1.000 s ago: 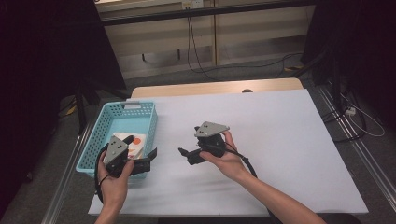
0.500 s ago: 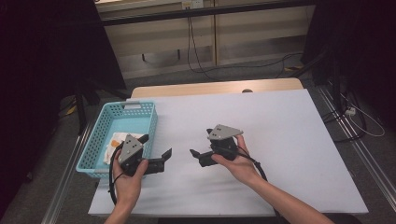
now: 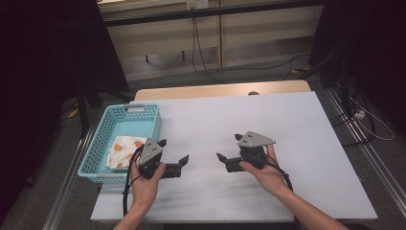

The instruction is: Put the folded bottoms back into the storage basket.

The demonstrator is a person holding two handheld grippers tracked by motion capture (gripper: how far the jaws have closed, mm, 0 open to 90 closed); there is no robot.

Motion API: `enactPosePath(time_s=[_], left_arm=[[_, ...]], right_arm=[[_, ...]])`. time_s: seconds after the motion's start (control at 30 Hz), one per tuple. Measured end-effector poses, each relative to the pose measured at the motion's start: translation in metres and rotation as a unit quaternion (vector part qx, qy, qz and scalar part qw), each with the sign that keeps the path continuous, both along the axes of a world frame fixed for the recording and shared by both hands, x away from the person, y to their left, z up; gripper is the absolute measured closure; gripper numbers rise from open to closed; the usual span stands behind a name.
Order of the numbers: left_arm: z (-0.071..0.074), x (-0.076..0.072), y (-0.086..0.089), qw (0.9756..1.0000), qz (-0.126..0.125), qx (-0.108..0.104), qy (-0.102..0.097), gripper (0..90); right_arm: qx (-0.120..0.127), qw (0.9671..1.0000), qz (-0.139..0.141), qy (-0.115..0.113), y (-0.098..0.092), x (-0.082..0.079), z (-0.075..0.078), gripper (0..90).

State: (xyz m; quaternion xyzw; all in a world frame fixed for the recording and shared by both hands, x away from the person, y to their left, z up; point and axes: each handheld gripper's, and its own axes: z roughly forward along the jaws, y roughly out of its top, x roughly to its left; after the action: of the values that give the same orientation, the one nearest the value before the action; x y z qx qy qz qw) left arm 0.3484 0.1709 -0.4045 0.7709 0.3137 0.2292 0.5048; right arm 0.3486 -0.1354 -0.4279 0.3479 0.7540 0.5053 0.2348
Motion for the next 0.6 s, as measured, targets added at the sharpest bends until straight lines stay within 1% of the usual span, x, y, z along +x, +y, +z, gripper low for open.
enactPosePath(time_s=[0.03,0.1,0.17,0.2,0.27,0.3,0.37,0.4,0.43,0.47,0.53,0.6], left_arm=[[-0.001,0.000,-0.002,1.0000,-0.003,0.005,-0.003,4.1],[-0.002,0.001,-0.003,1.0000,-0.004,0.008,-0.004,4.1],[-0.004,0.001,-0.003,0.9999,0.001,0.013,-0.011,4.1],[-0.005,0.001,-0.003,0.9999,-0.001,0.010,-0.011,4.1],[-0.006,0.000,-0.002,0.9999,-0.003,0.010,-0.010,4.1],[-0.007,0.000,-0.001,0.9999,0.001,0.012,-0.009,4.1],[-0.009,0.000,0.002,0.9996,0.024,0.013,-0.011,4.3],[-0.011,0.001,0.004,0.9994,0.033,0.005,-0.010,4.0],[-0.012,0.001,0.006,0.9994,0.034,0.000,-0.006,3.9],[-0.013,0.002,0.007,0.9995,0.032,-0.003,0.000,3.8],[-0.014,0.002,0.008,0.9997,0.026,0.001,0.002,3.6],[-0.015,0.001,0.009,0.9997,0.023,-0.001,0.006,3.6]], right_arm=[[0.000,1.0000,-0.003,0.001,-0.003,-0.001,-0.001,8.0],[-0.002,0.9999,-0.010,0.004,-0.009,-0.003,-0.004,8.0],[-0.004,0.9998,-0.017,0.006,-0.015,-0.006,-0.006,8.0],[-0.004,0.9997,-0.021,0.009,-0.017,-0.008,-0.007,8.0],[-0.009,0.9996,-0.026,0.010,-0.023,-0.012,-0.009,7.3],[-0.009,0.9995,-0.030,0.009,-0.027,-0.014,-0.010,6.9],[-0.005,0.9991,-0.041,0.008,-0.034,-0.017,-0.010,6.3],[-0.003,0.9988,-0.048,0.005,-0.038,-0.018,-0.011,5.4],[-0.007,0.9984,-0.056,0.007,-0.042,-0.019,-0.012,2.9],[-0.008,0.9980,-0.062,0.010,-0.045,-0.019,-0.012,2.7],[-0.007,0.9976,-0.067,0.014,-0.050,-0.020,-0.013,3.3],[-0.006,0.9972,-0.073,0.015,-0.055,-0.022,-0.013,3.3]])
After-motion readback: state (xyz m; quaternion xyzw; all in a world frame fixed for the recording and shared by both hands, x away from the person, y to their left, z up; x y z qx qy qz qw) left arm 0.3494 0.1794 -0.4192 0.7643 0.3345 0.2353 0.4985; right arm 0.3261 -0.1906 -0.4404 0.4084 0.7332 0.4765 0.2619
